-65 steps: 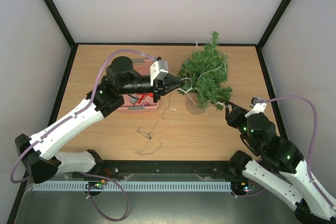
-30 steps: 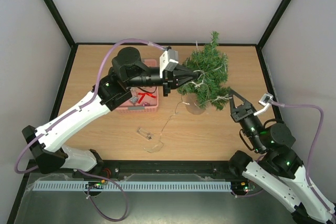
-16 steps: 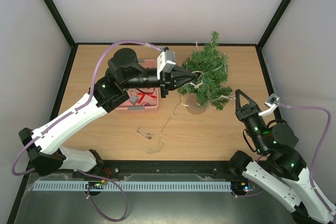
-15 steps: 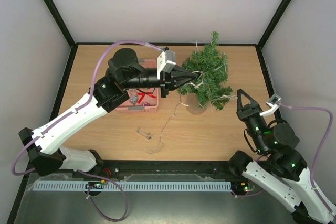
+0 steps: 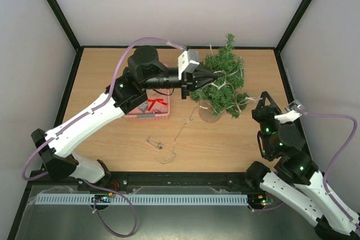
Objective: Decorate the small christmas tree
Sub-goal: Wrap the decoration item around the Christmas tree.
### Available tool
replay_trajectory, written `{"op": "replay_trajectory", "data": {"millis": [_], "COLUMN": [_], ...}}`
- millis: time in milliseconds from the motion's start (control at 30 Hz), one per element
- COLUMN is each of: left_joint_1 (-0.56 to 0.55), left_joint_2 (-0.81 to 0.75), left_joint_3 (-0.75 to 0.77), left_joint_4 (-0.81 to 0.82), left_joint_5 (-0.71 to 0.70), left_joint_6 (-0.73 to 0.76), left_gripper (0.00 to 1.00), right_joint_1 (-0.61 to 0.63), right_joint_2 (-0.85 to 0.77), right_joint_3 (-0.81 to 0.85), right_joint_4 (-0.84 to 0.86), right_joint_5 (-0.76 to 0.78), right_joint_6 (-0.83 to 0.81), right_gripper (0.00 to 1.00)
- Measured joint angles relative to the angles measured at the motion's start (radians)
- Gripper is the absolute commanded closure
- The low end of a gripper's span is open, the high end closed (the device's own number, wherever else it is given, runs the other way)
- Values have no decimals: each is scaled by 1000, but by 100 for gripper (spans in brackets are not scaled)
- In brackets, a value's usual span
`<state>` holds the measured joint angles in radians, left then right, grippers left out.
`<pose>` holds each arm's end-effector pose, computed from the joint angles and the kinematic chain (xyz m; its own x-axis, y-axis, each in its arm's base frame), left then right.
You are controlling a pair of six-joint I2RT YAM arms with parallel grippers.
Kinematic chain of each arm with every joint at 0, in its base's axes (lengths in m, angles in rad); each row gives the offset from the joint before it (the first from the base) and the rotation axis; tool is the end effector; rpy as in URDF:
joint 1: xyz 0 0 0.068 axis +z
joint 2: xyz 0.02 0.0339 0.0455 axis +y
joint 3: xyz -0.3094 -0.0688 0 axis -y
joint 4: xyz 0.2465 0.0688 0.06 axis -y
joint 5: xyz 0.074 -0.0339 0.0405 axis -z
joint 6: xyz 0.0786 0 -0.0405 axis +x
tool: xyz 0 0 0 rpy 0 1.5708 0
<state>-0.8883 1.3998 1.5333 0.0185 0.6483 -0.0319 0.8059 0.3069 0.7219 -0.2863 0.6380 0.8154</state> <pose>0.1768 -0.2928 0.5314 0.0637 -0.1187 -0.9909 0.9976 0.0358 0.0599 0.0770 0.0126 0.3789 -0.0632 0.7787 -0.6243 -0.1816 0.6061 0.7744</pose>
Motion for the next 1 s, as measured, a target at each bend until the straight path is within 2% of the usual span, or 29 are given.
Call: {"op": "replay_trajectory", "data": {"millis": [267,467,600,633,700,800,1000], "left_joint_1": [0,0,2,2,3,3,4], "left_joint_2": [119,241,265,269,273,274,274], "left_joint_3": [165,382,402,402,402,402,402], "left_joint_4": [-92,-233,-280,-286,-292,-293,-294], "left_joint_5": [-64,-168,-213,-217,-223,-219,-195], "left_joint_6": [83,183,217,222,226,225,225], "left_gripper": [98,98,98,98,97,98,98], "right_joint_1": [0,-7,-67,-96,-133,-152,-152], "right_joint_2": [198,305,343,353,372,394,301], "right_joint_3": [24,25,26,31,53,126,191], "right_joint_4": [132,240,297,298,282,185,-34], "right_joint_5": [185,230,226,208,160,34,-198], "right_joint_6": [-154,-237,-275,-283,-296,-313,-346], "right_gripper": [98,98,98,97,88,76,74]}}
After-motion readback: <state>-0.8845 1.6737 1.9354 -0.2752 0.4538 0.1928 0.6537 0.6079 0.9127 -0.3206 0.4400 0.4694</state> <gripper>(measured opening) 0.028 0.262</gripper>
